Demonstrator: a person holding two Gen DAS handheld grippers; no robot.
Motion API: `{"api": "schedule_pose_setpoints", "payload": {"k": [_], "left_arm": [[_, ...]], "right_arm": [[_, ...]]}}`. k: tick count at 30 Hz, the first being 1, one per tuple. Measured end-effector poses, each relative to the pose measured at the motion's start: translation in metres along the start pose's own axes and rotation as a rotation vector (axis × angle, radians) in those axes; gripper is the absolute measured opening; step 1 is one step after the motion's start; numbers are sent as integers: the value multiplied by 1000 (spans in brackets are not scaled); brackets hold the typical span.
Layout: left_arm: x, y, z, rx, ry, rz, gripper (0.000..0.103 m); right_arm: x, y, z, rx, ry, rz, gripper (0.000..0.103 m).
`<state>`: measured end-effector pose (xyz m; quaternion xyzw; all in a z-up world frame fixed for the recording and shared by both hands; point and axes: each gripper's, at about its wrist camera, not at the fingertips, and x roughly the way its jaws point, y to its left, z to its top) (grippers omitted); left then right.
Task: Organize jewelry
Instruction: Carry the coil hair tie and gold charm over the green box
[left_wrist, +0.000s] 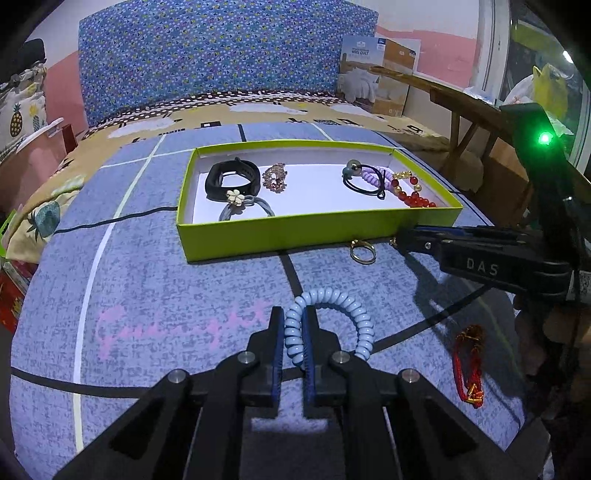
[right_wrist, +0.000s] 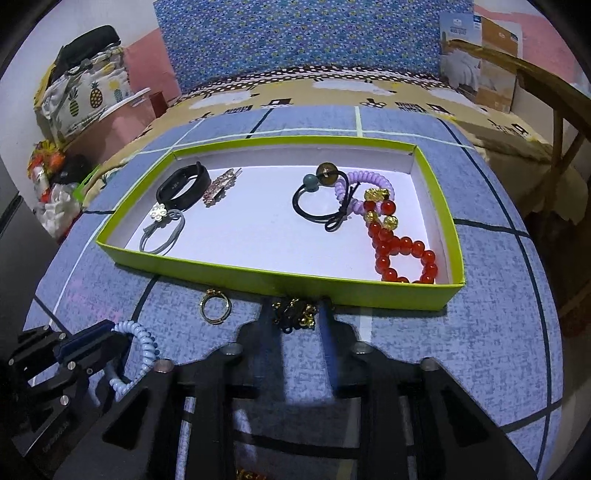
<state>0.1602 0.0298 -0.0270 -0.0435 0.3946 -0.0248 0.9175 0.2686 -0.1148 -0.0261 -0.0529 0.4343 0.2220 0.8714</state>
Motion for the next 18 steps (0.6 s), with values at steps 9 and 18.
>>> {"api": "schedule_pose_setpoints", "payload": {"k": [9,18], "left_arm": [[-3,1,0,-5,-7,-2,10],[-17,0,3,-9,-47,-15,10]], "right_arm": [[-8,0,-8,4,-20,26,19],[-37,0,-19,26,-82,75,19]]}}
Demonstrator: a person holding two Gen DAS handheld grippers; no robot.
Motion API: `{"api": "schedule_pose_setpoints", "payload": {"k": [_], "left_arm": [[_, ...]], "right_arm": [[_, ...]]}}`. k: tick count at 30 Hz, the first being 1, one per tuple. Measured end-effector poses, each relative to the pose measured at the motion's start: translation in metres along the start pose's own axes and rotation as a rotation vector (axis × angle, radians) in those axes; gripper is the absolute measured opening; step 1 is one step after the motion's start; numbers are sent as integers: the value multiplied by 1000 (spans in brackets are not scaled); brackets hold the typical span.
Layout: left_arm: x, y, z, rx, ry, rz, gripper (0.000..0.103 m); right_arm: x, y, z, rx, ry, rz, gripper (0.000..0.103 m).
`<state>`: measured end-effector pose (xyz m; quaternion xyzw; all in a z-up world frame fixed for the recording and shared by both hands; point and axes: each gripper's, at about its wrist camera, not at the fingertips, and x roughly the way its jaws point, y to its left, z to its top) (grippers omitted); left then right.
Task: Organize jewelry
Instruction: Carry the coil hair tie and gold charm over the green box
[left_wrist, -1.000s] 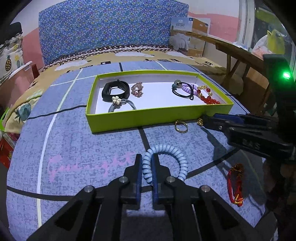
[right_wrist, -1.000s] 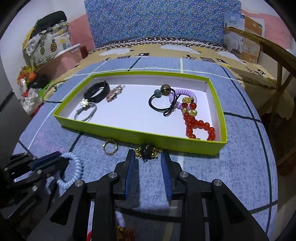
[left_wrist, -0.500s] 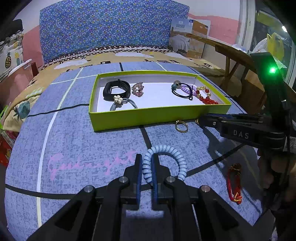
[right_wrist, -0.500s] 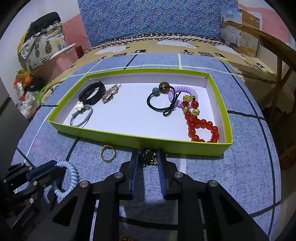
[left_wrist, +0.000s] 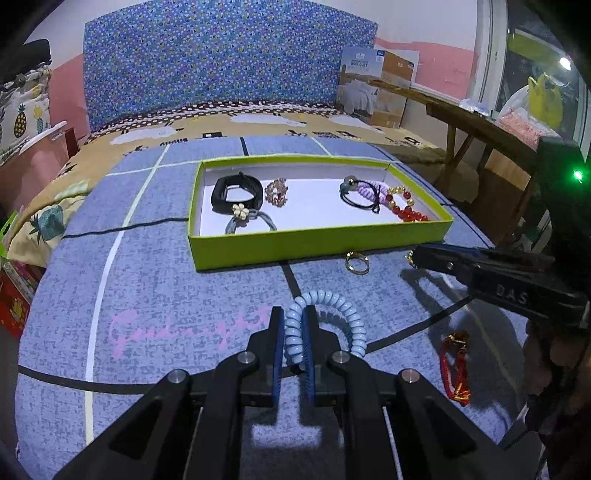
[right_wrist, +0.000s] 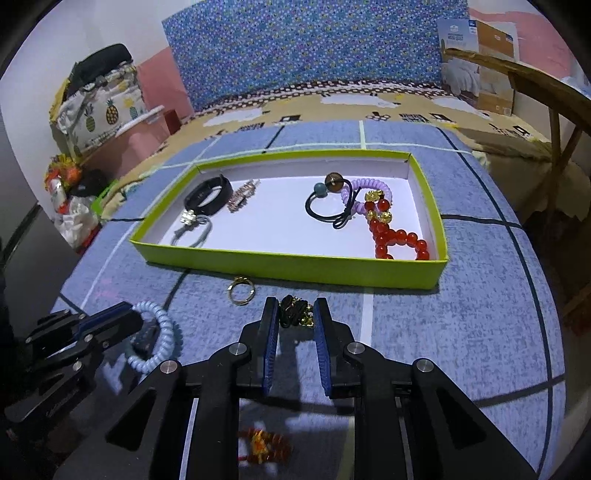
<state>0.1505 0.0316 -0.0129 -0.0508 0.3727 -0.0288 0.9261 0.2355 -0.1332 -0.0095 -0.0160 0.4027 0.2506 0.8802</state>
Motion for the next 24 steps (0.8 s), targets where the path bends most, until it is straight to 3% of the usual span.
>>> {"api": "schedule_pose_setpoints", "payload": {"k": [12,24], "left_arm": [[-20,2,15,4,-63,-11,10],[-22,6,34,21,-107,0,10]], "right_arm": [[-31,8,5,-12,-87,19,19],[-33,8,18,-34,-115,11,19]]}}
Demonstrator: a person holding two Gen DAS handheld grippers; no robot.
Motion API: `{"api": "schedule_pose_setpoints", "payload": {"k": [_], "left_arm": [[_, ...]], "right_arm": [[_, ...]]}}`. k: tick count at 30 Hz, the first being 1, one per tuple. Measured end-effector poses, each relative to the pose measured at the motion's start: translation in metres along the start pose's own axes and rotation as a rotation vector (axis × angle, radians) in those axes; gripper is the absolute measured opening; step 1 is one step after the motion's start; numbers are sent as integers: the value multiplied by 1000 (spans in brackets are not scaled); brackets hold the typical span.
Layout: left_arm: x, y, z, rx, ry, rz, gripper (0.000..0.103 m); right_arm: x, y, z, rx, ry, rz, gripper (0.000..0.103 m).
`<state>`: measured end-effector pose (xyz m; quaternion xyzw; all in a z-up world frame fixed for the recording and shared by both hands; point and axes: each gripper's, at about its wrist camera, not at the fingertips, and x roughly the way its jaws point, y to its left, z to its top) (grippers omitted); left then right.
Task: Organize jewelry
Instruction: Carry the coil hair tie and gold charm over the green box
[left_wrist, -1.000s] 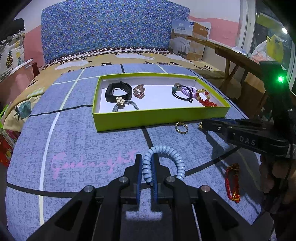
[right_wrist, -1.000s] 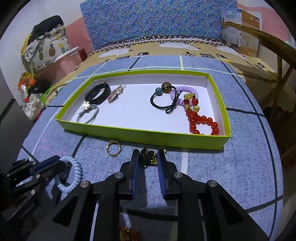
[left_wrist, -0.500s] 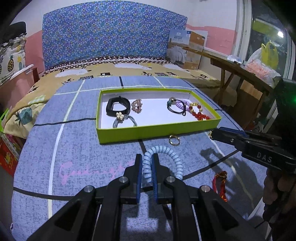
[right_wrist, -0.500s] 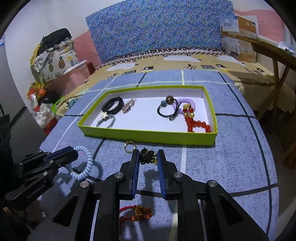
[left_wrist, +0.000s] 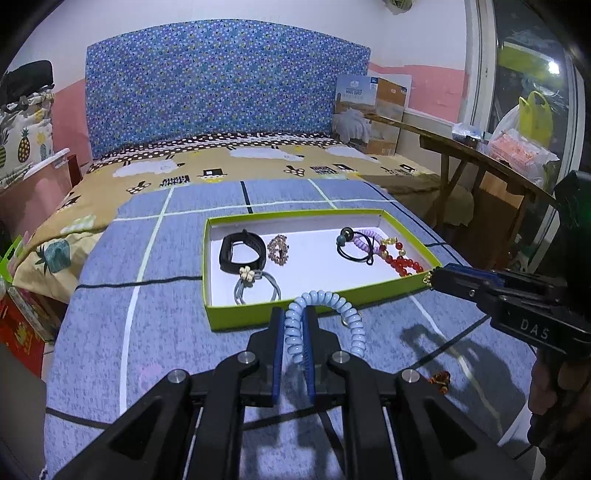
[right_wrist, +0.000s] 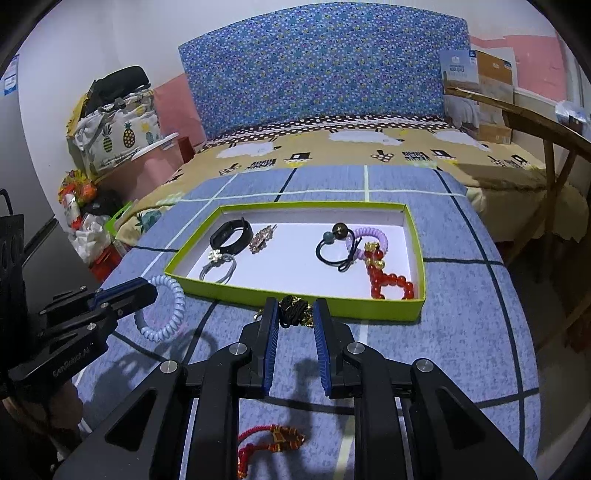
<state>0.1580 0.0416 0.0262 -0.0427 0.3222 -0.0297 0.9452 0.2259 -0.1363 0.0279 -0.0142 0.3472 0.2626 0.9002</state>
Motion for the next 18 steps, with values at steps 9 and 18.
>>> {"api": "schedule_pose_setpoints", "payload": {"k": [9,18], "left_arm": [[16,2,22,27,-26,26,10],[47,8,43,45,-14,45,10]], "right_arm": [[20,-8,15,-9,5,-6,19],[54,-25,28,-1,56,-24,19]]}}
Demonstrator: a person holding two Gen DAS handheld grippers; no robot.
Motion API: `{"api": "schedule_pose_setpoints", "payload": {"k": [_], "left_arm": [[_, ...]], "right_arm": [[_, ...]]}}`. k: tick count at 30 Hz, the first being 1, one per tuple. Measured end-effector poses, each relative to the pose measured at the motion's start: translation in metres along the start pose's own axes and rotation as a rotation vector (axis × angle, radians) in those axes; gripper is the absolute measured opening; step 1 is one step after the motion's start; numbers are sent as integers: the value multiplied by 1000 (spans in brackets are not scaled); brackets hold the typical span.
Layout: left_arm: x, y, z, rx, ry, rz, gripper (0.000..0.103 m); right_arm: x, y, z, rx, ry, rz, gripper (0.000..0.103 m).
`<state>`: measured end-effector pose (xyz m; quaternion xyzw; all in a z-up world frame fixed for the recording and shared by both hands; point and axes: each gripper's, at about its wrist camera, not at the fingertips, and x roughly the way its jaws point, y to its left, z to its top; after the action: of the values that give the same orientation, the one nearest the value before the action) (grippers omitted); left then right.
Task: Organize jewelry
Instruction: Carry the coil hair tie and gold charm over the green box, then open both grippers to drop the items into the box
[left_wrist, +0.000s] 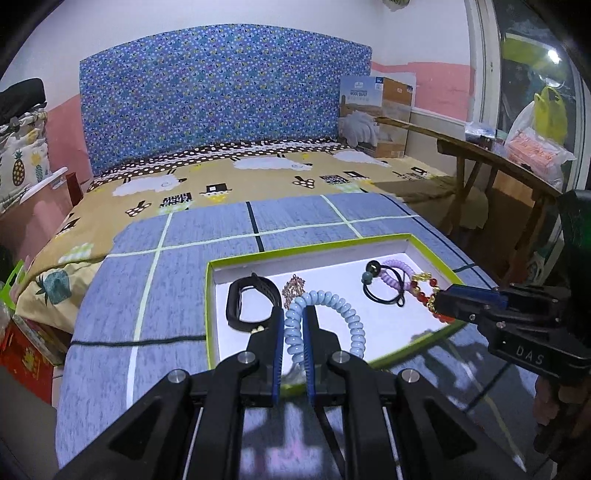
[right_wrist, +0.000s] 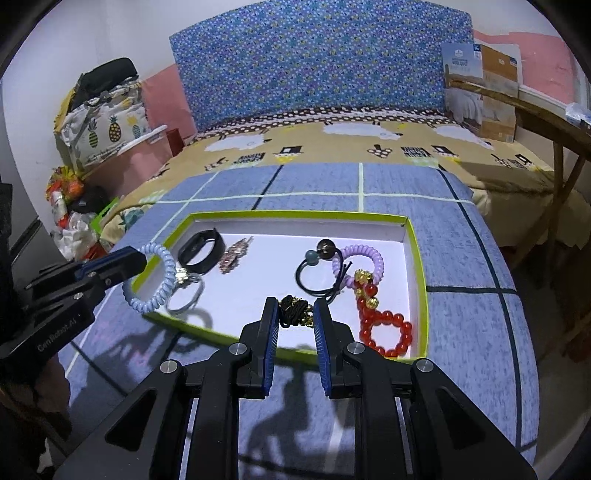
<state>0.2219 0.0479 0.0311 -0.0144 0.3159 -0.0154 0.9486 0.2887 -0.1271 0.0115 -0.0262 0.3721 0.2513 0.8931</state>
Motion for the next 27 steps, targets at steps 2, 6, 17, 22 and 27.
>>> {"api": "schedule_pose_setpoints", "payload": {"k": [2,6,17,22,27], "left_arm": [[9,0,3,2,13,2,10],[28,-1,5,7,47,-3,10],[66,-3,-5,21,171,-4,10],[68,-2,-7,8,182,-12,11],[67,0,-7,-5,183,-18,11]], "right_arm": [[8,-3,2,2,17,-4,19],[21,-7,3,2,52,-15,19],[44,-13,-2,-7,124,-39,20],[44,-12,-2,-17,127,-38,20],[42,-12,-1,-18,118,-37,27]]}}
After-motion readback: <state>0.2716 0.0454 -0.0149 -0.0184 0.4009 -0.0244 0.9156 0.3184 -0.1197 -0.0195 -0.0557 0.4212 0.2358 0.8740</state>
